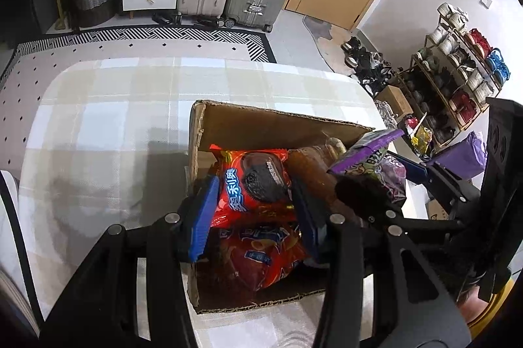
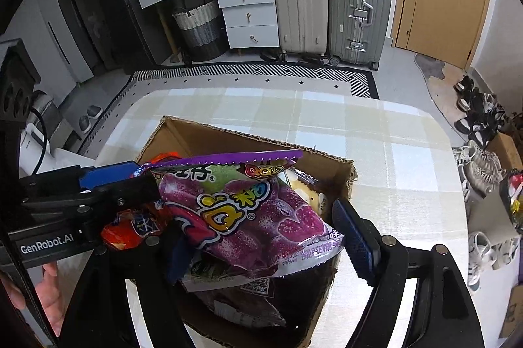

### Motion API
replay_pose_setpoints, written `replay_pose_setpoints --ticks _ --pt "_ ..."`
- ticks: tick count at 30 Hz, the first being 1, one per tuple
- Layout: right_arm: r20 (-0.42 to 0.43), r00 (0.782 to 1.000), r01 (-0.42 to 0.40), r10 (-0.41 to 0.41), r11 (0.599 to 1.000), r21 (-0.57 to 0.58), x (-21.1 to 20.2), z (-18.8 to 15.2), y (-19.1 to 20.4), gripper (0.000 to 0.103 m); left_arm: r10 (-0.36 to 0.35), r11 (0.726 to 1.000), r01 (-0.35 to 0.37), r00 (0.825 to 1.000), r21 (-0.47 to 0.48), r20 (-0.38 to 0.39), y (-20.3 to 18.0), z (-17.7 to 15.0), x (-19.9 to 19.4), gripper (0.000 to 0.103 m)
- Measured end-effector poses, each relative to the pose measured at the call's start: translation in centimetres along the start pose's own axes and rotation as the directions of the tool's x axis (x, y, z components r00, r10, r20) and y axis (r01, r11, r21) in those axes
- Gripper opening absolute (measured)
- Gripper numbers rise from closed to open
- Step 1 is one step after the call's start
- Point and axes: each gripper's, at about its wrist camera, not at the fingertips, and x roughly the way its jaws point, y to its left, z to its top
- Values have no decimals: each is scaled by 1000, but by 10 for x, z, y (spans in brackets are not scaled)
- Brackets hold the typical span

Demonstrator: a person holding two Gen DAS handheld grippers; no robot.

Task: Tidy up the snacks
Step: 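Lower both packs into the box and open both grippers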

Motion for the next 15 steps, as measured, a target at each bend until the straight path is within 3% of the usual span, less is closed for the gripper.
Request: replay_pose_setpoints --ticks 15 --pt "-10 998 -55 56 996 72 -10 3 -15 80 -41 999 41 999 14 15 -6 0 -11 44"
